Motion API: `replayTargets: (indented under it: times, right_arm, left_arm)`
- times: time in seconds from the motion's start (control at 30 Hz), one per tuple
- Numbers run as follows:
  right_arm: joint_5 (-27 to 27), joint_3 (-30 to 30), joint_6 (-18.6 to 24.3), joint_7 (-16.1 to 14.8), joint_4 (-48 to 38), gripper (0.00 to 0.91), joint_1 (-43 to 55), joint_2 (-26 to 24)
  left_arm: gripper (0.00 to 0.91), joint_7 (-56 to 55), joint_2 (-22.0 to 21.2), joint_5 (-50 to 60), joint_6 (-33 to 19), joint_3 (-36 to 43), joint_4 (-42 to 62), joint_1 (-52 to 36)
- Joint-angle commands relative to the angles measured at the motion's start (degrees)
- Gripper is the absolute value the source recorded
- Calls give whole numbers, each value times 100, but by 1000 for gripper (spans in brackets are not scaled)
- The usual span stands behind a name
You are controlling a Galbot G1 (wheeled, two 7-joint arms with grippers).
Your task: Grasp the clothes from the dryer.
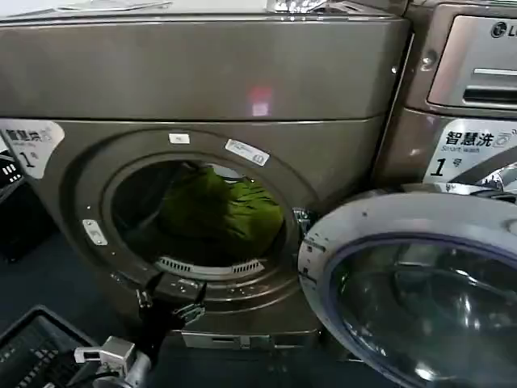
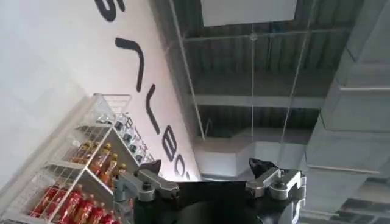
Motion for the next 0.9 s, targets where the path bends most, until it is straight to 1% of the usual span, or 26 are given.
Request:
replayTargets:
  times: [0.03, 0.43, 0.67, 0.73, 0.8, 0.9]
  right_arm:
    - [-1, 2, -5, -2, 8, 907, 1, 6]
    - [0, 16, -8, -6, 21, 907, -10, 16]
    - [7, 38, -20, -19, 80, 907, -30, 40]
    - [-47, 35, -25, 14, 72, 907, -31, 61]
    - [-140, 68, -25, 20, 105, 907, -95, 102]
    - [-145, 154, -54, 64, 116, 907, -151, 108]
  left_arm:
    - [907, 23, -4, -4, 26, 5, -13, -5]
    - [907, 54, 1, 23, 45, 12, -53, 1]
    - [907, 71, 30, 438, -32, 12, -72, -20]
    - [907, 124, 35, 800, -135, 0, 2, -85]
    - [907, 206, 46, 1639, -458, -31, 139, -179]
    - [907, 376, 122, 2460, -759, -37, 321, -392]
